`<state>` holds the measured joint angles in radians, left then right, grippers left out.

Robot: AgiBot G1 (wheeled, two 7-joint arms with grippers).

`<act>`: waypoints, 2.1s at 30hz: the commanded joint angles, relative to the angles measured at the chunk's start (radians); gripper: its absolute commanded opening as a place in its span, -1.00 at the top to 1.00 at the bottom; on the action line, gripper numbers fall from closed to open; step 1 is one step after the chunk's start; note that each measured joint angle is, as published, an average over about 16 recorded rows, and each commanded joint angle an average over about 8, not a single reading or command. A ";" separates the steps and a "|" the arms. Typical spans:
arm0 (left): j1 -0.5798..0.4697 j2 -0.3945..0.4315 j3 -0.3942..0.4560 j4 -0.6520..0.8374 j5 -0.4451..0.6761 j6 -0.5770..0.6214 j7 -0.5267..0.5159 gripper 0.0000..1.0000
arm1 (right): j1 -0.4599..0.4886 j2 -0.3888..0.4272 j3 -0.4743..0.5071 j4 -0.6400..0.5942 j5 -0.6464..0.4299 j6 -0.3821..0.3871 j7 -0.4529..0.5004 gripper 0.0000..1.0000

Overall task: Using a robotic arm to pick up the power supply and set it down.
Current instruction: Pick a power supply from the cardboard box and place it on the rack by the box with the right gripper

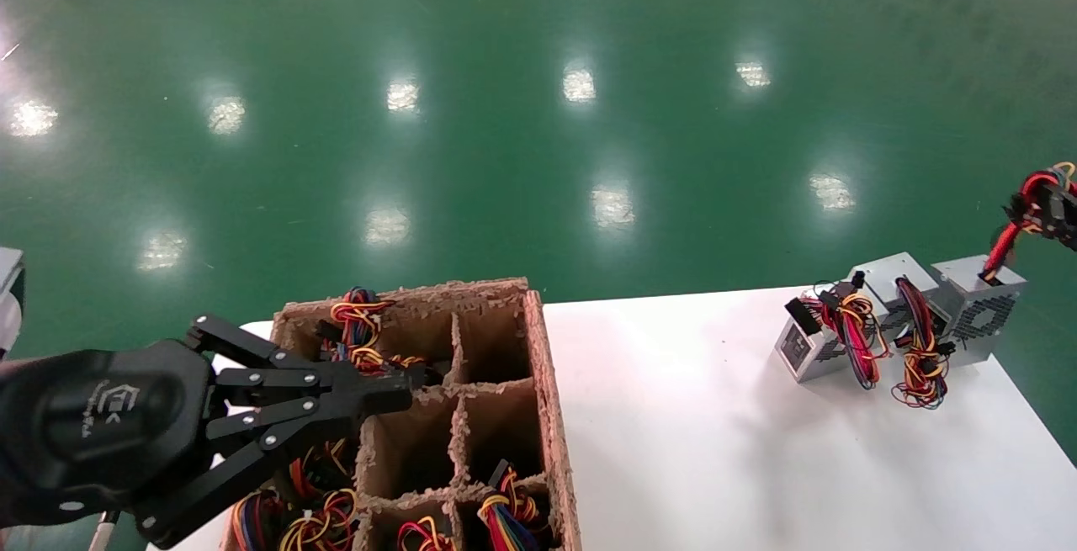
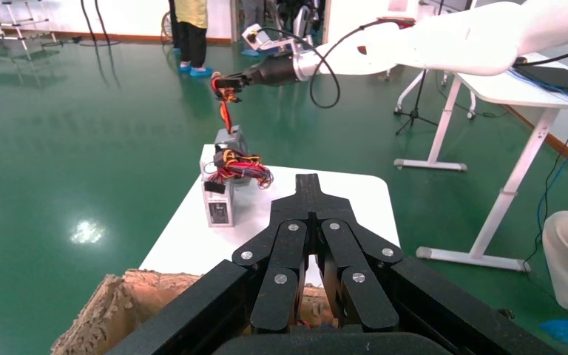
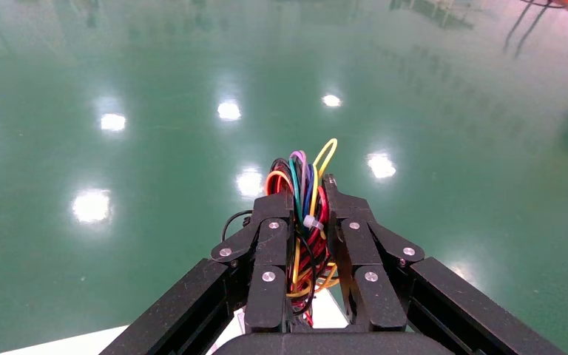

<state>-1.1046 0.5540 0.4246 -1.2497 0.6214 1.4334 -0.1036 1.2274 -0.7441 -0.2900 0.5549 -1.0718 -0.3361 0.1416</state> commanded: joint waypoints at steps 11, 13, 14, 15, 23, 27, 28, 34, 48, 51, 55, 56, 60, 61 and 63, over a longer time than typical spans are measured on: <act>0.000 0.000 0.000 0.000 0.000 0.000 0.000 1.00 | 0.117 -0.072 0.069 -0.185 0.044 -0.092 -0.192 1.00; 0.000 0.000 0.000 0.000 0.000 0.000 0.000 1.00 | 0.123 -0.077 0.080 -0.212 0.055 -0.110 -0.216 1.00; 0.000 0.000 0.000 0.000 0.000 0.000 0.000 1.00 | 0.124 -0.078 0.085 -0.225 0.061 -0.119 -0.227 1.00; 0.000 0.000 0.000 0.000 0.000 0.000 0.000 1.00 | 0.124 -0.080 0.091 -0.237 0.067 -0.128 -0.238 1.00; 0.000 0.000 0.000 0.000 0.000 0.000 0.000 1.00 | 0.120 -0.084 0.131 -0.303 0.110 -0.175 -0.314 1.00; 0.000 0.000 0.000 0.000 0.000 0.000 0.000 1.00 | 0.123 -0.085 0.147 -0.323 0.127 -0.188 -0.349 1.00; 0.000 0.000 0.000 0.000 0.000 0.000 0.000 1.00 | 0.125 -0.085 0.150 -0.328 0.130 -0.191 -0.357 1.00; 0.000 0.000 0.000 0.000 0.000 0.000 0.000 1.00 | 0.137 -0.083 0.164 -0.359 0.144 -0.207 -0.397 1.00; 0.000 0.000 0.000 0.000 0.000 0.000 0.000 1.00 | 0.173 -0.065 0.161 -0.416 0.138 -0.263 -0.425 1.00; 0.000 0.000 0.000 0.000 0.000 0.000 0.000 1.00 | 0.176 -0.069 0.159 -0.422 0.136 -0.271 -0.425 1.00; 0.000 0.000 0.000 0.000 0.000 0.000 0.000 1.00 | 0.179 -0.076 0.155 -0.425 0.132 -0.278 -0.423 1.00; 0.000 0.000 0.000 0.000 0.000 0.000 0.000 1.00 | 0.180 -0.079 0.155 -0.425 0.131 -0.278 -0.423 1.00; 0.000 0.000 0.000 0.000 0.000 0.000 0.000 1.00 | 0.175 -0.086 0.156 -0.419 0.133 -0.275 -0.424 1.00; 0.000 0.000 0.000 0.000 0.000 0.000 0.000 1.00 | 0.172 -0.088 0.156 -0.416 0.134 -0.274 -0.424 1.00; 0.000 0.000 0.000 0.000 0.000 0.000 0.000 1.00 | 0.166 -0.090 0.158 -0.408 0.137 -0.271 -0.423 1.00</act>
<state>-1.1046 0.5539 0.4247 -1.2497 0.6213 1.4334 -0.1036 1.3914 -0.8334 -0.1322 0.1511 -0.9354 -0.6070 -0.2771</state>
